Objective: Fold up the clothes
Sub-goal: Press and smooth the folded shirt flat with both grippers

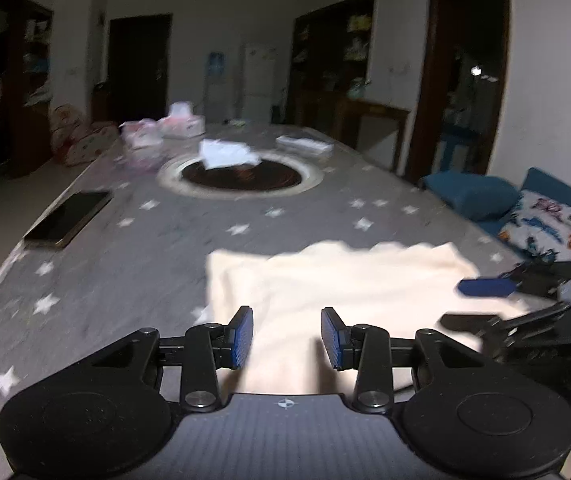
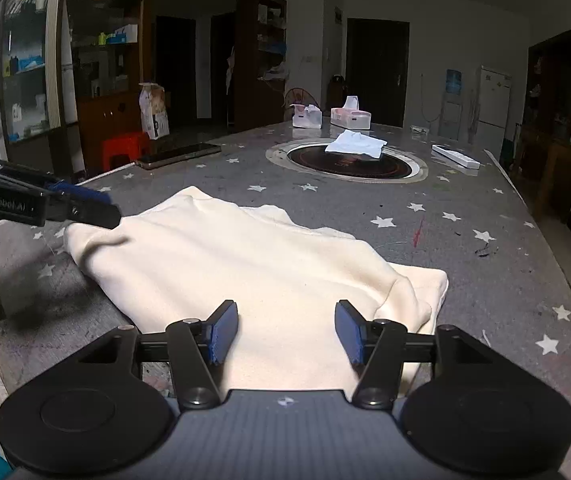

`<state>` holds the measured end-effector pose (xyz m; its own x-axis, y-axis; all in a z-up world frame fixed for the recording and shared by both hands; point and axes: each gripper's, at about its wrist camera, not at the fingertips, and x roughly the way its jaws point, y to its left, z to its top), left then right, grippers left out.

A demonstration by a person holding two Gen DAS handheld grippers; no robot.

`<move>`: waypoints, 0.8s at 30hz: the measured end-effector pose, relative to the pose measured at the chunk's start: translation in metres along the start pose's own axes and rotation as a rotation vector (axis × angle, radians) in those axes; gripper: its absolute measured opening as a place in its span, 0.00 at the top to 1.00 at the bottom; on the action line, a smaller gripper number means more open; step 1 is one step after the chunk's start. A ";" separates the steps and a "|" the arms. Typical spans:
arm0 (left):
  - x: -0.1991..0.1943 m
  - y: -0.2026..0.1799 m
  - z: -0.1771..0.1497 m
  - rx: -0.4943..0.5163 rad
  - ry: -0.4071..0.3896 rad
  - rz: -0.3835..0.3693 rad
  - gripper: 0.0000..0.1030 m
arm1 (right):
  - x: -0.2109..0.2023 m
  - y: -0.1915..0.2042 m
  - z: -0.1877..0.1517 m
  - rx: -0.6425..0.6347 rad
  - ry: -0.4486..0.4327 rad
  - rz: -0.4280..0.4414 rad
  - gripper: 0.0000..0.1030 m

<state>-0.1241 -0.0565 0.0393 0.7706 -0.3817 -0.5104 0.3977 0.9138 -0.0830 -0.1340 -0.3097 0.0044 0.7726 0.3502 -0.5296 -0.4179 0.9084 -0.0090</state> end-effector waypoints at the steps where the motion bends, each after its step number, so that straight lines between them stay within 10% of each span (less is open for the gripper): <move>1: 0.003 -0.005 0.000 0.013 0.005 -0.011 0.61 | 0.000 0.001 0.000 -0.002 -0.001 -0.001 0.44; 12: 0.005 -0.027 -0.018 0.163 0.010 -0.032 0.60 | 0.000 0.006 0.000 -0.033 0.009 -0.008 0.19; 14: 0.001 -0.029 -0.015 0.162 -0.013 -0.051 0.59 | 0.002 0.007 0.000 -0.029 0.017 -0.058 0.00; 24: 0.010 -0.039 -0.029 0.194 0.022 -0.103 0.59 | 0.011 -0.008 -0.001 0.070 0.055 -0.069 0.00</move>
<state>-0.1465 -0.0917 0.0130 0.7109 -0.4664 -0.5264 0.5634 0.8257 0.0293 -0.1229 -0.3132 -0.0017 0.7702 0.2755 -0.5752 -0.3292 0.9442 0.0114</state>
